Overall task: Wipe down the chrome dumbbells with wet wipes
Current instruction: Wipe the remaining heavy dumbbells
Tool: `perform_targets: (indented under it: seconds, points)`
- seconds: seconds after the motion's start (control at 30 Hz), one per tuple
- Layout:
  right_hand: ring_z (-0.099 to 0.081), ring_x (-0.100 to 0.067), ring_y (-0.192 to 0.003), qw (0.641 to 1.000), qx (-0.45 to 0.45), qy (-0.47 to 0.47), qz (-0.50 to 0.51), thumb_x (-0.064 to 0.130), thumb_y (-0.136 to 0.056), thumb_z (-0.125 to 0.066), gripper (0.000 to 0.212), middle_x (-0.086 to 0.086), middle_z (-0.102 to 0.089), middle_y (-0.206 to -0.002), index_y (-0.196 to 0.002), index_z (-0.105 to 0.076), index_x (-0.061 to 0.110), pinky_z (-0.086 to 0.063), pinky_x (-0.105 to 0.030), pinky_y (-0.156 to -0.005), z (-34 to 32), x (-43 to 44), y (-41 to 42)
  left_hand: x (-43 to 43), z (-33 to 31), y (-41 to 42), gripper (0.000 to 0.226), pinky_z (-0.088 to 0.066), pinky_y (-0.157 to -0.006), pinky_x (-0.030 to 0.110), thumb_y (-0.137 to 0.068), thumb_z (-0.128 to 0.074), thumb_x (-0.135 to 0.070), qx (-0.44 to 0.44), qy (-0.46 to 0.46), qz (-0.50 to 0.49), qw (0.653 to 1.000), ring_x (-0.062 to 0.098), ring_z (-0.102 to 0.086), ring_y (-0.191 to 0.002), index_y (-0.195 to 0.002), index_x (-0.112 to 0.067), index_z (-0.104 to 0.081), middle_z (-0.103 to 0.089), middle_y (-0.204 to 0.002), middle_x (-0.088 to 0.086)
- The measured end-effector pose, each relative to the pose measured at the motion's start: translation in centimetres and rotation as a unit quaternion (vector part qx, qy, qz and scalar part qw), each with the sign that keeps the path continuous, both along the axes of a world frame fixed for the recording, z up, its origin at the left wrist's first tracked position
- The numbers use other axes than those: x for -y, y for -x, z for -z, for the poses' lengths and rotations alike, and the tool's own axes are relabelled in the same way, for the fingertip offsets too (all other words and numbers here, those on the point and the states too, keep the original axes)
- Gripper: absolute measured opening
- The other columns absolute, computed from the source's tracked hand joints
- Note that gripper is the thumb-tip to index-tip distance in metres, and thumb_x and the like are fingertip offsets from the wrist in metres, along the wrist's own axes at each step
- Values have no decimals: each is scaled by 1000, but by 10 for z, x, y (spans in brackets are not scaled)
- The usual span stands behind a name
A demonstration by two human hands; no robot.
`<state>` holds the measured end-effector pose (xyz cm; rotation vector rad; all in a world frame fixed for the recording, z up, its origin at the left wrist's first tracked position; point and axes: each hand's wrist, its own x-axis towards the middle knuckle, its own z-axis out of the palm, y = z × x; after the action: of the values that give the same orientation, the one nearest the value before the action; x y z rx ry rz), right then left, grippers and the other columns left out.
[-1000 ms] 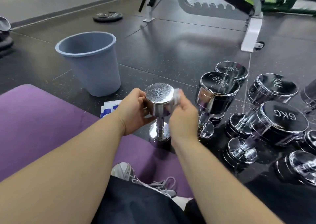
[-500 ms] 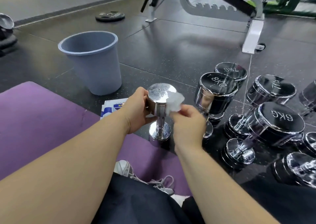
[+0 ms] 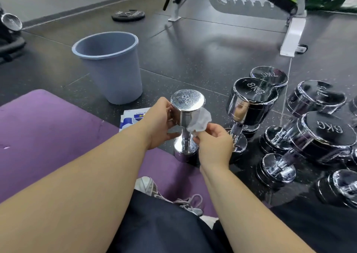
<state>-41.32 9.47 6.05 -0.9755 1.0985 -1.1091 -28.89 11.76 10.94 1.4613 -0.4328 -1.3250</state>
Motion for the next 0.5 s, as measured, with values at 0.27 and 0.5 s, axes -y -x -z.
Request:
perform_targets:
  seconds: [0.27,0.5]
  points:
    - [-63,-17,-65,991,-56,94,-78,30,-75,-78,8,3,-73,-66,-71,-75,24,-55,-43,-70,-4,-10,-14,-16,-9,12,24,-55,-63,26,-73,-53,-3,25,31,116,992,15,-59,-61,-94,-13,-57,-64,-70,2]
    - [-60,-3,-85,997,24,66,-23,16,-79,-75,32,7,-60,-98,-104,-57,26,-48,-21,-82,-19,10,2,-8,4,-7,38,-52,-69,23,-81,-50,15,182,23,7,983,19,-60,-70,-79,-15,-74,-69,-79,7]
